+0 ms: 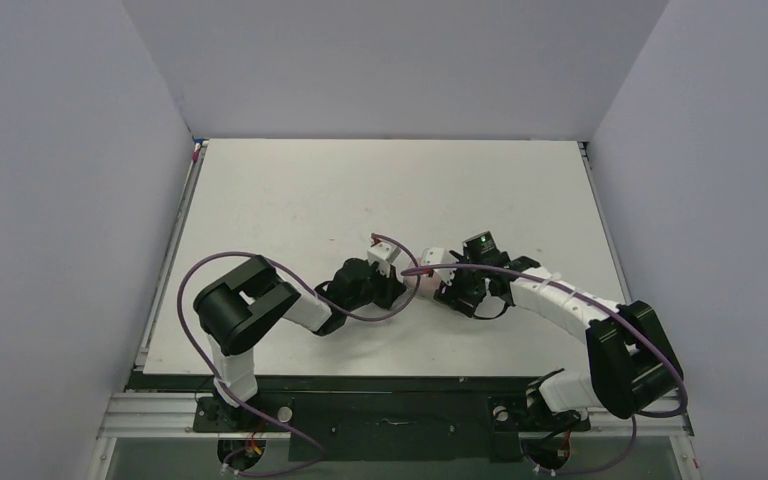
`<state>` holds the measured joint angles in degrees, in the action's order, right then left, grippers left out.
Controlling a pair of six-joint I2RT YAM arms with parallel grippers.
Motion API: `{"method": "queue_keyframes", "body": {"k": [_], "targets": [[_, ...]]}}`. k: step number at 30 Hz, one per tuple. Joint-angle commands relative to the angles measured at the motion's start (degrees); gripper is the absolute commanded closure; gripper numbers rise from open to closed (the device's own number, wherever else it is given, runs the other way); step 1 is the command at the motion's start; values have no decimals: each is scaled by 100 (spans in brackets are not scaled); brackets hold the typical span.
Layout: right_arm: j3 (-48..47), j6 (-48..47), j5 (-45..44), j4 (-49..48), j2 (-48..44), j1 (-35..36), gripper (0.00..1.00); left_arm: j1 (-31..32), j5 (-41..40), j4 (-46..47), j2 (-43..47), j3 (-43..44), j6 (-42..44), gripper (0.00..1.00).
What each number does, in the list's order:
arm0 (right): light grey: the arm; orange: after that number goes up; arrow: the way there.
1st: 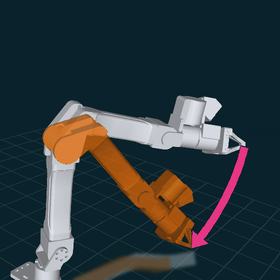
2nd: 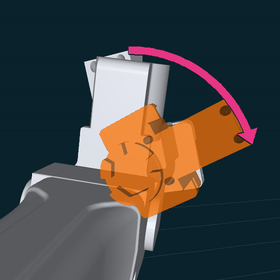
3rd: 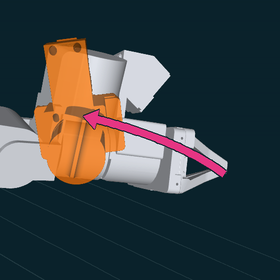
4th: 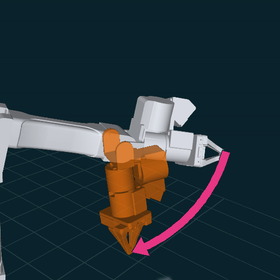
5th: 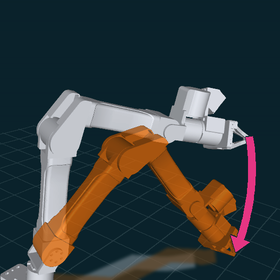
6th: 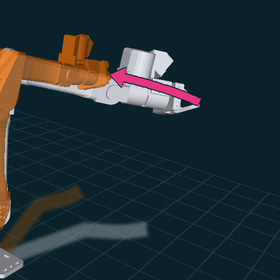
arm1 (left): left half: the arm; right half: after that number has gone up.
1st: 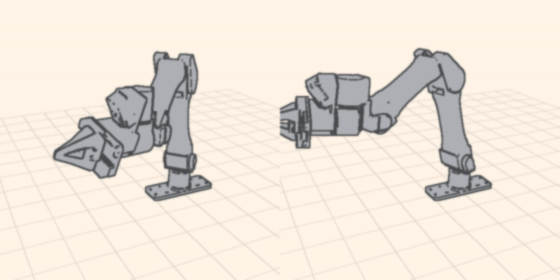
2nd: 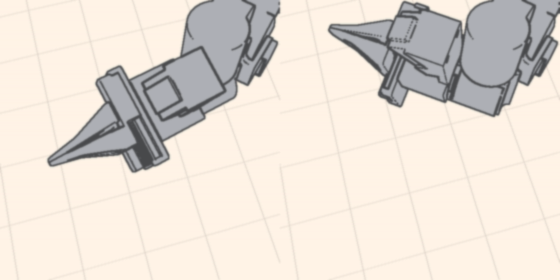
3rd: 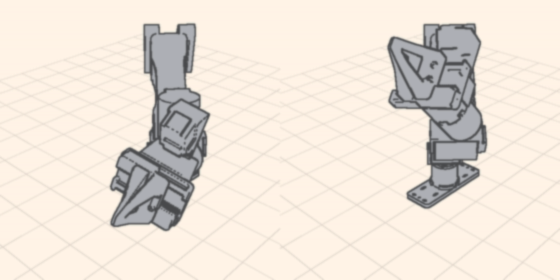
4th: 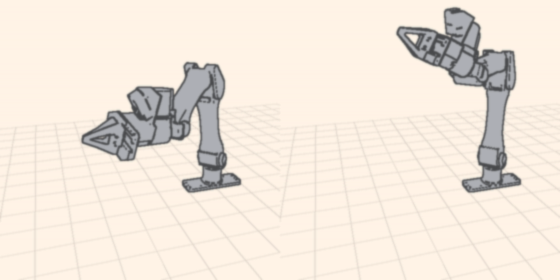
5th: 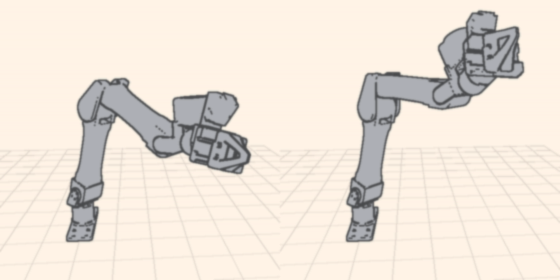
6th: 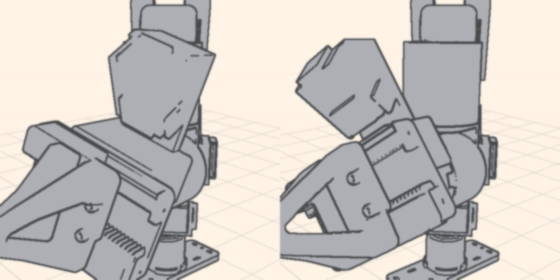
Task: Open the umbrella
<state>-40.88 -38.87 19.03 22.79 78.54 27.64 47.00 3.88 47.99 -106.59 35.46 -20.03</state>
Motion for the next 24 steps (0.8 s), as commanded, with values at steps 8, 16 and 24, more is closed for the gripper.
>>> {"method": "queue_keyframes", "body": {"k": [8, 16, 24], "targets": [[-59, -1059, 338, 1355, 209, -229, 98, -555, -193, 175, 135, 74, 574, 100], [-342, -2498, 491, 2007, 408, -242, 97, -563, 382, 451, 168, 10, 1058, 100], [-799, -4033, 330, 2598, 845, -239, 95, -511, 820, 481, 225, -53, 1435, 100]]}}
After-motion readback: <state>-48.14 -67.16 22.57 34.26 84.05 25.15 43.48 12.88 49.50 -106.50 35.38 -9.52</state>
